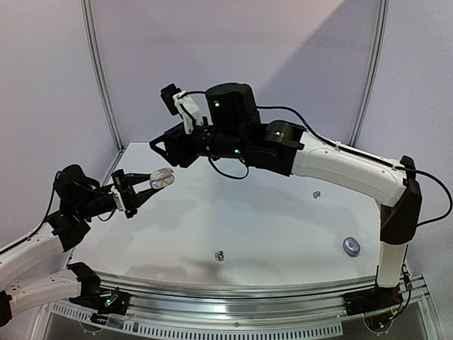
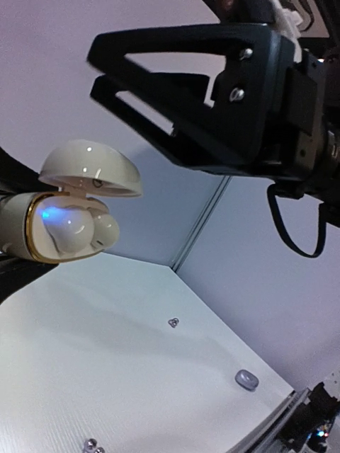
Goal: Insert the wireless bluetooth earbuds into the charging case
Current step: Close the charging case with the earbuds, then pass from the left arm to the right
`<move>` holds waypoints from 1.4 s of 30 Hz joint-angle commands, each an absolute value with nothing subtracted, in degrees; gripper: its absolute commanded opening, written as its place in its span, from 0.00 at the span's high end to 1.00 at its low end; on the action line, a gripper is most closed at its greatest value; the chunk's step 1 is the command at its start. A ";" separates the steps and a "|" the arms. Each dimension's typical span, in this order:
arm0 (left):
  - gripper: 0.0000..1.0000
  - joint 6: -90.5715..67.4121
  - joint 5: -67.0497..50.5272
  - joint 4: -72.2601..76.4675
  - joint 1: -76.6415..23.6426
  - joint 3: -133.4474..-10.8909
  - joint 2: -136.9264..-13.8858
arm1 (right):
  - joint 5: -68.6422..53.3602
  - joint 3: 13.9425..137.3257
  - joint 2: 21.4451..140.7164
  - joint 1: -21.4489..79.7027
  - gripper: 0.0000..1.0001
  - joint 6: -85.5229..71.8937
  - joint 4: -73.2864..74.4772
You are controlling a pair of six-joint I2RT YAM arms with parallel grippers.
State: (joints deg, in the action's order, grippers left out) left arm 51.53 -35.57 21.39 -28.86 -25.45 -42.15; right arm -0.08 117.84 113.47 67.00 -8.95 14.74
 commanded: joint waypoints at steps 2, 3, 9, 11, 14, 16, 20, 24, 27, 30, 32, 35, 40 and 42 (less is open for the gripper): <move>1.00 62.38 -36.32 15.54 -28.74 -28.00 -42.50 | -7.25 115.90 115.05 67.68 0.50 -9.57 20.38; 1.00 62.30 -35.99 15.11 -28.74 -28.33 -42.52 | -7.85 115.34 114.88 67.94 0.50 -9.38 20.45; 1.00 61.65 -33.23 14.26 -28.74 -28.87 -42.95 | -9.14 109.88 111.51 68.62 0.50 -8.27 21.41; 1.00 61.32 -32.90 13.83 -28.74 -28.89 -42.98 | -8.71 108.15 109.63 68.58 0.50 -7.92 21.28; 1.00 57.40 -32.46 14.10 -28.74 -29.35 -43.09 | -6.21 107.18 107.40 68.52 0.47 -7.73 21.34; 1.00 48.44 -32.10 13.98 -28.54 -30.82 -43.71 | -5.65 107.02 106.11 68.04 0.41 -7.35 21.16; 1.00 19.20 -38.42 11.79 -28.00 -33.96 -44.52 | -10.72 103.63 101.23 65.30 0.16 -7.83 17.32; 1.00 -7.79 -51.38 20.22 -27.58 -33.90 -45.93 | -17.27 100.31 97.86 62.71 0.10 -9.37 15.14; 1.00 -22.30 -54.91 30.37 -27.42 -33.25 -48.18 | -21.66 99.41 96.58 62.25 0.12 -9.52 13.11; 1.00 -29.48 -54.88 37.49 -27.42 -32.99 -49.13 | -26.03 99.24 96.72 62.10 0.18 -10.18 10.88; 1.00 -31.85 -54.54 38.53 -27.42 -33.76 -49.66 | -28.23 99.40 97.43 62.09 0.22 -10.98 9.91; 1.00 -33.51 -54.20 38.74 -27.42 -34.50 -49.71 | -31.55 99.16 98.61 62.11 0.25 -11.67 7.32; 1.00 -34.04 -54.30 39.27 -27.84 -34.37 -49.51 | -33.52 100.92 102.34 62.42 0.33 -14.80 3.84; 1.00 -34.18 -54.15 39.45 -27.94 -34.19 -49.41 | -34.65 102.95 104.09 62.70 0.43 -15.59 4.02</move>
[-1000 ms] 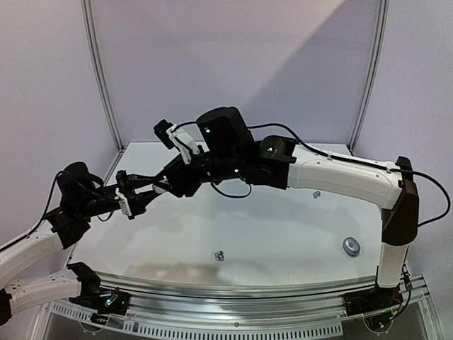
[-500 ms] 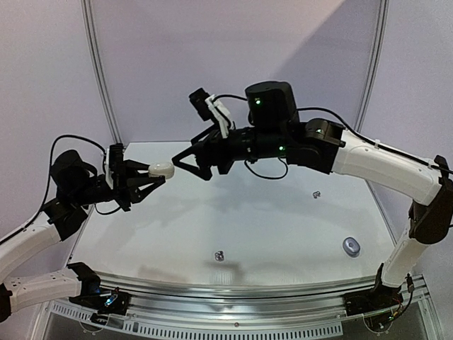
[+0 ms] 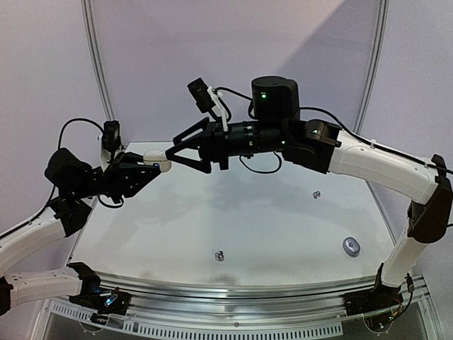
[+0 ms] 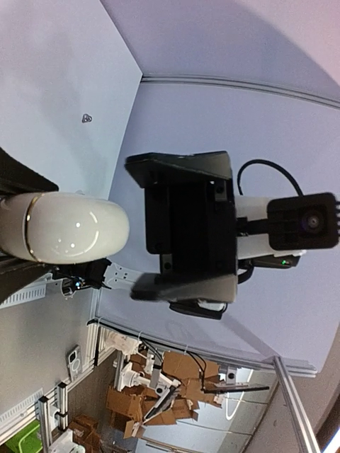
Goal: Insert the wireless bluetooth earbuds into the charging case
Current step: Pass from the left arm to the right
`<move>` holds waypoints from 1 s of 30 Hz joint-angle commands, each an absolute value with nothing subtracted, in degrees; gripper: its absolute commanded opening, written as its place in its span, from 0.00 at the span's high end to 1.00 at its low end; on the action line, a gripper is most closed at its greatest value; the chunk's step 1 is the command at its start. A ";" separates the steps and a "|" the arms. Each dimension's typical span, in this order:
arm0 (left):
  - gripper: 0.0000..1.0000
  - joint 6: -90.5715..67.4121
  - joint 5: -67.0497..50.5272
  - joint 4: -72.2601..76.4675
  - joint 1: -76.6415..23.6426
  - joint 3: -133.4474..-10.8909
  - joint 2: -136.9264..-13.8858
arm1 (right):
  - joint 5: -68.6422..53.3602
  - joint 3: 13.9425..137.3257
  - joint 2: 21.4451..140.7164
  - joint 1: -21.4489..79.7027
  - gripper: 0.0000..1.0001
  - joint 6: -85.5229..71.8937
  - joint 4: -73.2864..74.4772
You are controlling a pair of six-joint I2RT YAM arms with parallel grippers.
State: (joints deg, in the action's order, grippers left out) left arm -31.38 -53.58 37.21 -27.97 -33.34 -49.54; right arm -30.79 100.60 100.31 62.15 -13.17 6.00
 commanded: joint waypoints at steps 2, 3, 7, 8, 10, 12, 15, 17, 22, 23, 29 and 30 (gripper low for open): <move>1.00 -33.89 -54.23 39.55 -28.04 -34.27 -49.20 | -34.76 105.33 106.01 62.82 0.49 -15.64 6.67; 1.00 -33.59 -54.21 39.43 -28.04 -34.30 -49.06 | -34.65 105.90 106.48 62.76 0.50 -15.64 7.46; 1.00 -33.60 -53.56 39.02 -28.04 -33.87 -48.56 | -36.00 105.82 107.17 62.90 0.64 -16.27 6.00; 1.00 -33.66 -53.43 39.08 -28.04 -33.71 -48.52 | -36.11 105.82 107.22 62.93 0.69 -16.33 5.66; 1.00 -33.73 -53.27 39.51 -28.08 -33.58 -48.45 | -36.11 105.77 107.36 62.94 0.75 -16.41 5.33; 1.00 -33.68 -53.28 39.68 -28.04 -33.49 -48.43 | -36.48 105.86 107.47 62.98 0.81 -16.76 4.99; 1.00 -33.52 -53.26 39.64 -28.06 -33.41 -48.43 | -37.11 105.91 107.73 63.00 0.88 -17.19 4.28; 1.00 -33.56 -53.15 39.64 -28.04 -33.27 -48.42 | -37.30 105.98 107.83 62.93 0.92 -17.27 3.83; 0.67 -33.17 -50.06 36.44 -28.04 -33.21 -48.09 | -37.87 105.85 107.61 62.95 1.00 -17.30 2.72; 0.47 -32.92 -48.43 34.81 -27.99 -33.29 -47.94 | -37.84 105.71 107.46 62.88 1.00 -17.24 2.58; 0.01 -27.36 -39.89 25.56 -27.77 -33.60 -46.39 | -34.23 102.63 105.94 60.75 1.00 -18.45 3.75; 0.01 -26.26 -38.71 24.08 -27.77 -33.58 -46.02 | -32.95 101.80 105.23 59.69 1.00 -18.85 4.89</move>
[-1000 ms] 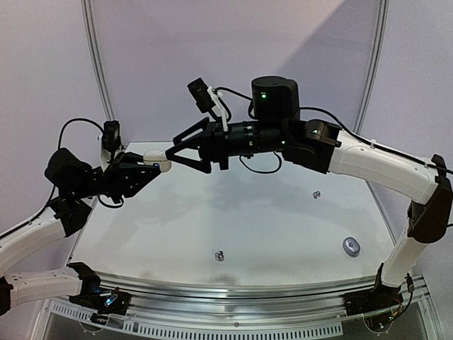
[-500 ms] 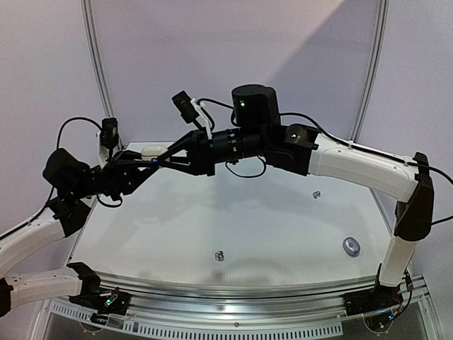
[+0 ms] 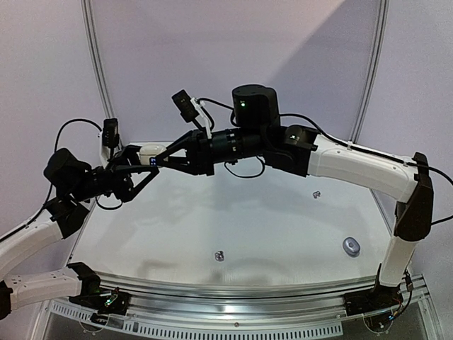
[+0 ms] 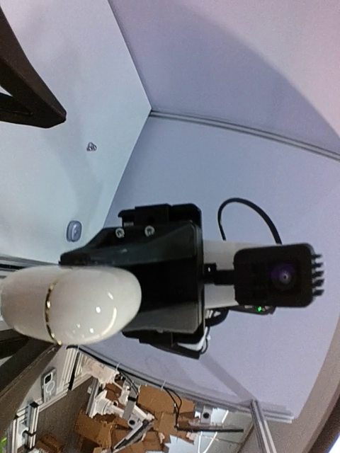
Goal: Insert the wireless bluetooth earbuds into the charging case
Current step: Pass from the left arm to the right, then place the charging case with the earbuds at the center of the board.
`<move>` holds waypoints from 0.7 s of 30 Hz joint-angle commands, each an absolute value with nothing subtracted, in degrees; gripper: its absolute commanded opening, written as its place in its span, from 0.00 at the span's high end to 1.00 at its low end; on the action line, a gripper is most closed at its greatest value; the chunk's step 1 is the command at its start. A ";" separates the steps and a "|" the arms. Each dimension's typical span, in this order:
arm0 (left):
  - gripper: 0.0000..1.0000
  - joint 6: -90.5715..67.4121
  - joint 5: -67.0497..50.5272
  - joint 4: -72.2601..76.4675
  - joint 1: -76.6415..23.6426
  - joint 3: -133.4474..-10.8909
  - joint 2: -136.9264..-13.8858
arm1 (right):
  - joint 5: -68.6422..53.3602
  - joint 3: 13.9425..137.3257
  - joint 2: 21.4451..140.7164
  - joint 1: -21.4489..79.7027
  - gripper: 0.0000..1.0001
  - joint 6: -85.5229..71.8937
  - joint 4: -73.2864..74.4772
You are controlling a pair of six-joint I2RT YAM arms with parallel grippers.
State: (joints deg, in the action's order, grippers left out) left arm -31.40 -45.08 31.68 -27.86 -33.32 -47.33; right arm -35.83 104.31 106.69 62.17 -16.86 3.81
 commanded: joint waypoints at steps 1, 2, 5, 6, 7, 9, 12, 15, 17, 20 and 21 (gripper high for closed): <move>0.01 -25.42 -37.13 22.46 -27.77 -33.57 -45.73 | -31.37 100.83 104.79 58.27 1.00 -20.11 6.09; 0.01 -24.64 -34.91 20.45 -27.77 -33.57 -45.46 | -29.55 99.58 104.21 56.36 1.00 -21.20 7.75; 0.01 -23.48 -27.30 15.42 -27.69 -33.10 -44.73 | -29.74 96.51 103.91 49.69 1.00 -28.02 12.72; 0.01 -22.93 -25.89 14.29 -27.69 -32.79 -44.55 | -29.31 96.46 104.49 47.66 1.00 -30.02 16.07; 0.01 -22.60 -24.75 13.40 -27.69 -32.43 -44.36 | -28.42 97.14 106.16 45.68 1.00 -31.04 20.82; 0.01 -21.97 -23.71 12.28 -27.69 -31.96 -43.95 | -28.30 98.40 109.53 42.17 1.00 -33.18 28.42; 0.01 -21.56 -23.38 11.69 -27.60 -31.59 -43.54 | -30.44 97.93 115.39 38.25 1.00 -34.26 31.96; 0.01 -21.25 -23.55 11.78 -27.60 -31.14 -43.27 | -32.16 99.00 120.52 36.40 1.00 -33.43 33.01; 0.01 -21.16 -23.39 11.66 -27.51 -30.95 -43.08 | -33.56 100.18 124.55 35.46 1.00 -33.08 33.04; 0.01 -20.88 -23.46 11.43 -27.51 -30.82 -42.98 | -35.64 103.22 128.72 34.44 1.00 -32.32 33.69; 0.01 -20.76 -23.47 11.35 -27.43 -30.83 -42.91 | -36.61 103.98 130.59 34.22 1.00 -32.26 33.40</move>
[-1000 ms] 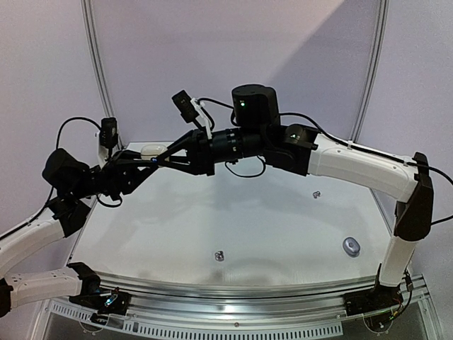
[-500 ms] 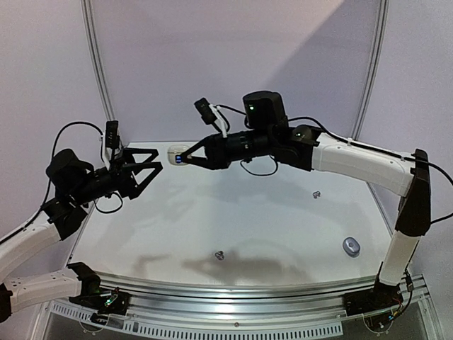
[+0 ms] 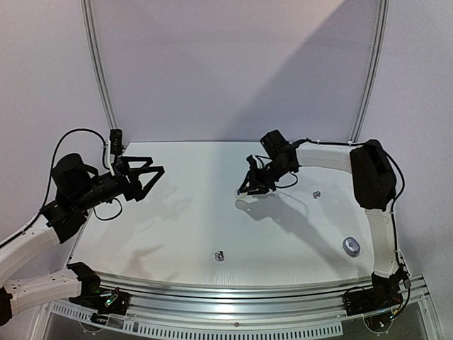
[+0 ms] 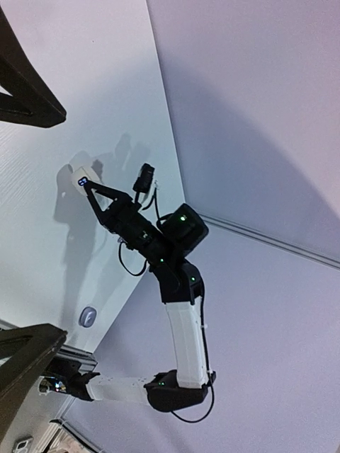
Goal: Insert the wireless bluetooth earbuds into the charging case
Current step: Place the charging case with the earbuds at the center of the board.
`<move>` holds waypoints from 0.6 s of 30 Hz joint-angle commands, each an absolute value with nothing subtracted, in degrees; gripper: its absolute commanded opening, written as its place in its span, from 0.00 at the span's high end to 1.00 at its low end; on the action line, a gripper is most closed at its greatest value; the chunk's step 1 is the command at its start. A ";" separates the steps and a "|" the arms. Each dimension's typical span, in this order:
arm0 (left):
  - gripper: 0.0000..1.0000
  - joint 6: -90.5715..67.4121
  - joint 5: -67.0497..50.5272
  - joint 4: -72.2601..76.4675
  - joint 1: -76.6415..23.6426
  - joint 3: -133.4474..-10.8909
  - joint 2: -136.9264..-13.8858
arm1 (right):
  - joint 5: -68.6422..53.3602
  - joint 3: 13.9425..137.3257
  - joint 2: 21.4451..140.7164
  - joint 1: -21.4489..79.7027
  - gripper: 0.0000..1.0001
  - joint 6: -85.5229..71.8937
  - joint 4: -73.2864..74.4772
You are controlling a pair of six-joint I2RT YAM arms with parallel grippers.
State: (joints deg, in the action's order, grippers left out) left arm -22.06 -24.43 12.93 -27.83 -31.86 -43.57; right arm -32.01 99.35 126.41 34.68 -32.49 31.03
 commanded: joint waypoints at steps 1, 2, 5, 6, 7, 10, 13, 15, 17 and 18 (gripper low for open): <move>0.01 -20.67 -23.40 11.34 -27.42 -30.83 -42.89 | -37.79 104.92 131.94 34.12 1.00 -32.26 33.18; 0.01 -20.62 -23.39 11.34 -27.42 -30.73 -42.93 | -38.61 106.06 132.98 33.95 1.00 -32.26 33.21; 0.01 -20.65 -23.46 11.43 -27.35 -30.67 -42.95 | -39.95 109.43 136.80 33.65 1.00 -32.18 33.93; 0.01 -20.65 -23.43 11.47 -27.34 -30.64 -42.93 | -40.13 110.23 137.63 33.51 1.00 -32.24 34.24; 0.01 -20.71 -23.39 11.44 -27.33 -30.61 -42.94 | -40.21 110.70 138.91 33.27 1.00 -32.66 34.46; 0.01 -20.47 -23.30 11.36 -27.25 -30.82 -42.96 | -41.04 110.73 140.66 33.01 0.95 -33.58 34.29; 0.01 -20.45 -23.20 11.34 -27.25 -30.84 -43.13 | -41.31 110.82 141.37 32.96 0.76 -33.84 34.70; 0.01 -20.53 -23.25 11.61 -27.19 -30.76 -43.32 | -41.00 111.08 141.72 32.94 0.66 -33.75 35.06; 0.01 -20.66 -23.36 12.05 -27.17 -30.61 -43.49 | -39.99 111.60 141.84 32.77 0.58 -33.50 35.65; 0.01 -20.73 -23.44 12.16 -27.16 -30.60 -43.57 | -39.44 112.10 141.85 32.64 0.51 -33.41 36.06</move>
